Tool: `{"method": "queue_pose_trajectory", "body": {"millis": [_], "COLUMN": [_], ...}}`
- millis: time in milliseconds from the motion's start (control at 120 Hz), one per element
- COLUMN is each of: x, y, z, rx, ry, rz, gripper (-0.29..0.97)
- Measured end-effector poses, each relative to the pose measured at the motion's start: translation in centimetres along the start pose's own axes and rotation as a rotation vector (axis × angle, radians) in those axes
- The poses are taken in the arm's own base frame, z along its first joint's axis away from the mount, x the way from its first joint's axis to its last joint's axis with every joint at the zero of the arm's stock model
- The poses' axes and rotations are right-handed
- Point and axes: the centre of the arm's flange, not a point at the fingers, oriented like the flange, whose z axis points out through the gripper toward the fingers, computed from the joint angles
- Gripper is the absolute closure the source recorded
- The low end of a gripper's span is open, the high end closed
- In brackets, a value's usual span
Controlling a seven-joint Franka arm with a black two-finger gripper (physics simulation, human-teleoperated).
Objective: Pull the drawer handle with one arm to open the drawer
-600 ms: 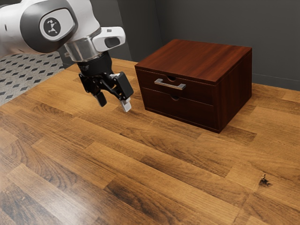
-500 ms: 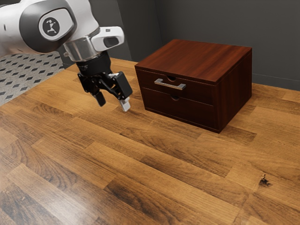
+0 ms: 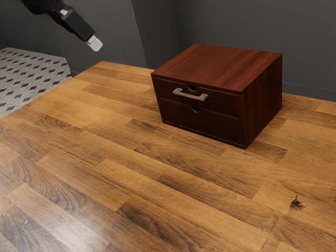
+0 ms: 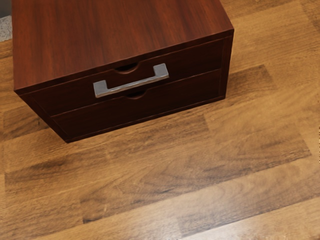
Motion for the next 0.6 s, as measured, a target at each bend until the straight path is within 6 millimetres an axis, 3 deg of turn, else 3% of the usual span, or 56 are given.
{"method": "queue_pose_trajectory", "body": {"millis": [142, 300, 600], "x": [0.0, 1.5, 1.8], "y": [-0.5, -1.5, -3.2], "z": [2.2, 9.0, 18.2], "rx": [-0.047, -0.088, -0.086], "ry": [-0.033, -0.109, -0.047], "rz": [0.197, 0.387, 0.679], "gripper": [0.00, 0.00, 0.01]}}
